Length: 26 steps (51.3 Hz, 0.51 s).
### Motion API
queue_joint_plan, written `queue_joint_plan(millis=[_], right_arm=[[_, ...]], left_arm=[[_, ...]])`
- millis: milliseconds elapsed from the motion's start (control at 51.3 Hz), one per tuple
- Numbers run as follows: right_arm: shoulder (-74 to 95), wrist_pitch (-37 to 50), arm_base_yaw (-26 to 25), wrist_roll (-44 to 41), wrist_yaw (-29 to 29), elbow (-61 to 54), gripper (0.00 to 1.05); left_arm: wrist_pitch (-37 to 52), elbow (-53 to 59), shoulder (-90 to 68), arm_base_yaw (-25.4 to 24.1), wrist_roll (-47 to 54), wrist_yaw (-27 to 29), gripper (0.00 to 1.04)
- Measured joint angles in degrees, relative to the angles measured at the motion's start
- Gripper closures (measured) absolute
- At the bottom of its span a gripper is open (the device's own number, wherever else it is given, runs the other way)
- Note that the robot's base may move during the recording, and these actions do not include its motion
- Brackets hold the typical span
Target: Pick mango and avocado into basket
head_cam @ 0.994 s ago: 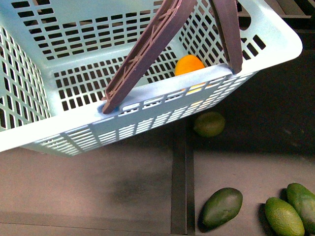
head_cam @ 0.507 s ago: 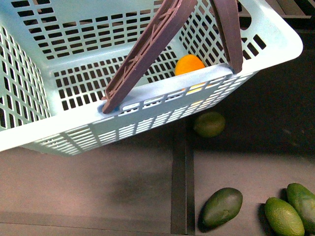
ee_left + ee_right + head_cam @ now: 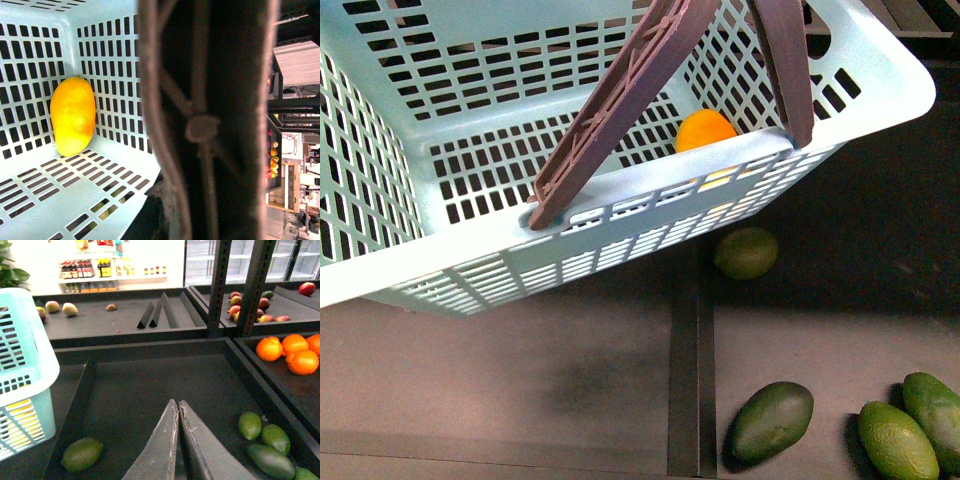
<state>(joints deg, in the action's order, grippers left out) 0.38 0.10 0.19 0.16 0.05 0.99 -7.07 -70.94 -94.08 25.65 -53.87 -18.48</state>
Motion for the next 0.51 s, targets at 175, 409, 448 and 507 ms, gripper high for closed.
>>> queue_joint_plan(millis=[175, 409, 448, 507], right_arm=[[-0.02, 0.00, 0.00, 0.00, 0.00, 0.00, 0.62], [-0.02, 0.00, 0.00, 0.00, 0.00, 0.00, 0.26], [-0.02, 0.00, 0.00, 0.00, 0.00, 0.00, 0.17], [-0.02, 0.00, 0.00, 0.00, 0.00, 0.00, 0.11]], left_arm=[[0.00, 0.00, 0.00, 0.02, 0.02, -0.02, 1.01], [0.00, 0.00, 0.00, 0.00, 0.02, 0.00, 1.01], [0.00, 0.00, 0.00, 0.00, 0.02, 0.00, 1.01], [0.00, 0.00, 0.00, 0.02, 0.02, 0.00, 1.01]])
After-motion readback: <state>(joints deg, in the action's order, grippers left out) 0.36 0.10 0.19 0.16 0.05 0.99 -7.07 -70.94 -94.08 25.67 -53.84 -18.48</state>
